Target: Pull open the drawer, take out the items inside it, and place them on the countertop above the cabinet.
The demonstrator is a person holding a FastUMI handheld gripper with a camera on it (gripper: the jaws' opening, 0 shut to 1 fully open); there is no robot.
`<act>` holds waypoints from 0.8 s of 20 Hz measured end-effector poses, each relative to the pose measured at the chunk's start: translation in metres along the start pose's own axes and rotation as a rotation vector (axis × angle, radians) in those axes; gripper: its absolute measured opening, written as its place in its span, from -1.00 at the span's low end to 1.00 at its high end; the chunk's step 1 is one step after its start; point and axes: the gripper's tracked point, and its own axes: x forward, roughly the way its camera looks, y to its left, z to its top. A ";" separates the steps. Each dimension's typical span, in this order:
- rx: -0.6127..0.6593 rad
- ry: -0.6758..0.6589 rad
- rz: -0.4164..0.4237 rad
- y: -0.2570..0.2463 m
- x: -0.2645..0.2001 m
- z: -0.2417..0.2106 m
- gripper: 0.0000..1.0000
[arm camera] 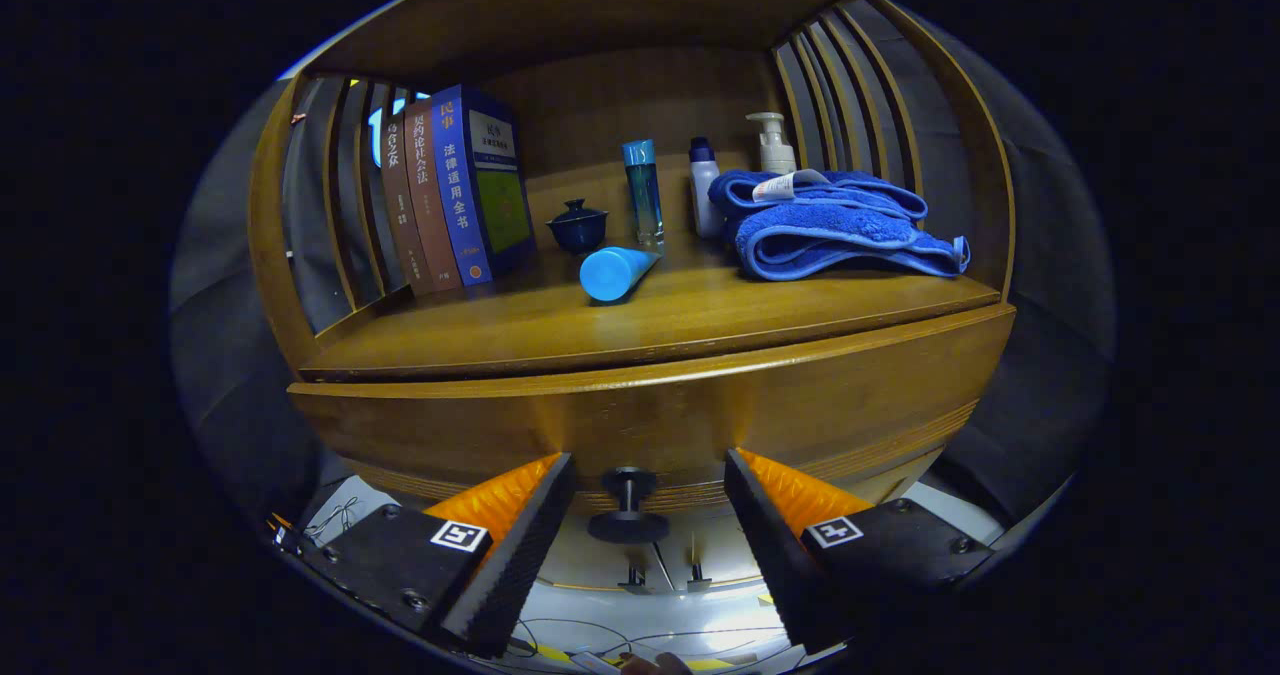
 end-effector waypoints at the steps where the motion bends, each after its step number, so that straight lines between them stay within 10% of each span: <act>1: -0.004 -0.002 -0.006 0.000 0.001 0.000 1.00; 16: -0.076 -0.023 -0.027 0.005 -0.015 0.008 0.99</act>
